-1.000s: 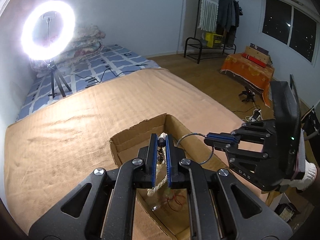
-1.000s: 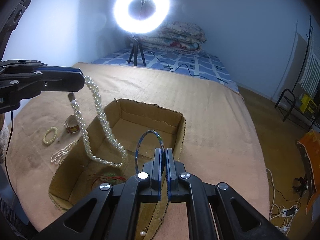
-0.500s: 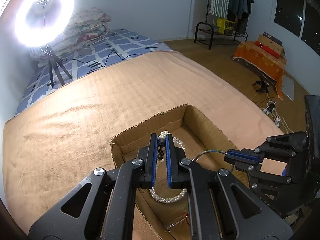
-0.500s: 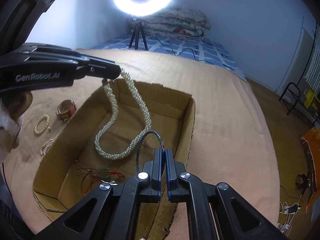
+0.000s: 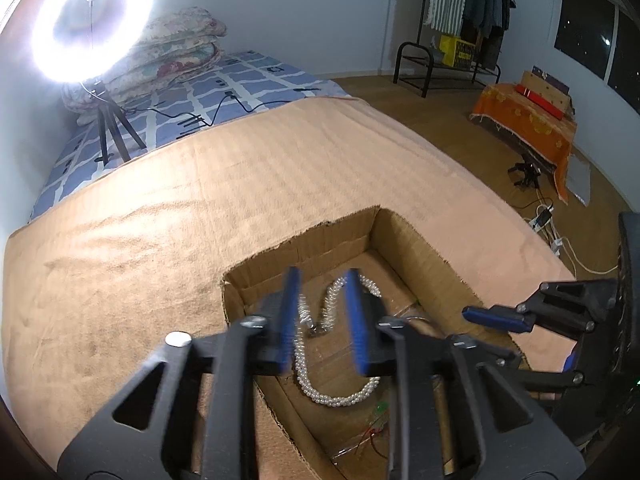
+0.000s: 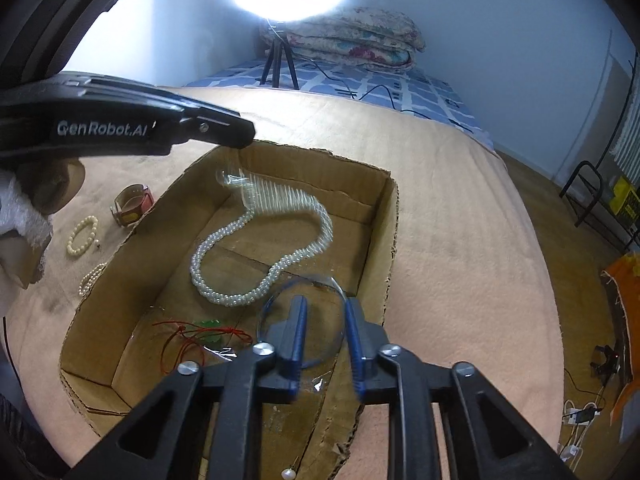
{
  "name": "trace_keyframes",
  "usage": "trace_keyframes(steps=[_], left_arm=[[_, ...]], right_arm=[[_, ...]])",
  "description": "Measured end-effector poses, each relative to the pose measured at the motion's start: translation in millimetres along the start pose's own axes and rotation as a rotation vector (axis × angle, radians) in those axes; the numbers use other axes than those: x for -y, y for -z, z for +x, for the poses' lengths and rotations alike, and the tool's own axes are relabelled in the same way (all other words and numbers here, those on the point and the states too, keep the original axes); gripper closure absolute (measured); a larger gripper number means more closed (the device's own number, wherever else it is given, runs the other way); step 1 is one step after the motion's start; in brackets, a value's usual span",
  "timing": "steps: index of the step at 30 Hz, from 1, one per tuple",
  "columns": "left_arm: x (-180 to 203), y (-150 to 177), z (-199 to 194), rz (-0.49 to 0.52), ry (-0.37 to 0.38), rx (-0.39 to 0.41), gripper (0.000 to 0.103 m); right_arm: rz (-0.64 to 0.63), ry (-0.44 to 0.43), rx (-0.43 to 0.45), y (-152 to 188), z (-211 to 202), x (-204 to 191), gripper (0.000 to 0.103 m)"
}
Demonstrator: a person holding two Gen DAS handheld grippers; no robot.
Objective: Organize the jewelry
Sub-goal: 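Carry necklace and bangle over the box and lower them inside, opening both tools, then withdraw both tools from the box toward the remaining jewelry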
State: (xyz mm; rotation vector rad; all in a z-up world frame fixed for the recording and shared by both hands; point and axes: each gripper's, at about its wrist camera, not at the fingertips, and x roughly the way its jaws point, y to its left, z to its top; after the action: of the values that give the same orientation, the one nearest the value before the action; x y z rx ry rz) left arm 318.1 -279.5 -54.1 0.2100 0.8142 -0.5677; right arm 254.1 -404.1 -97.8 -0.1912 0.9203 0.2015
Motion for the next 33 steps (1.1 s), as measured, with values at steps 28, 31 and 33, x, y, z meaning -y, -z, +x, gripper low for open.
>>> trace_keyframes(steps=[28, 31, 33], left_arm=[[-110.0, 65.0, -142.0, -0.138, -0.112, 0.108, 0.069], [-126.5, 79.2, -152.7, -0.156, -0.138, 0.097, 0.062], [-137.1, 90.0, -158.6, -0.167, -0.156, 0.09, 0.053]], right_arm=[[0.025, -0.043, 0.202, -5.6, -97.5, -48.7, 0.015], [0.006, -0.031, 0.239, -6.8, -108.4, -59.2, 0.008], [-0.002, -0.036, 0.258, -7.4, -115.0, -66.1, 0.002]])
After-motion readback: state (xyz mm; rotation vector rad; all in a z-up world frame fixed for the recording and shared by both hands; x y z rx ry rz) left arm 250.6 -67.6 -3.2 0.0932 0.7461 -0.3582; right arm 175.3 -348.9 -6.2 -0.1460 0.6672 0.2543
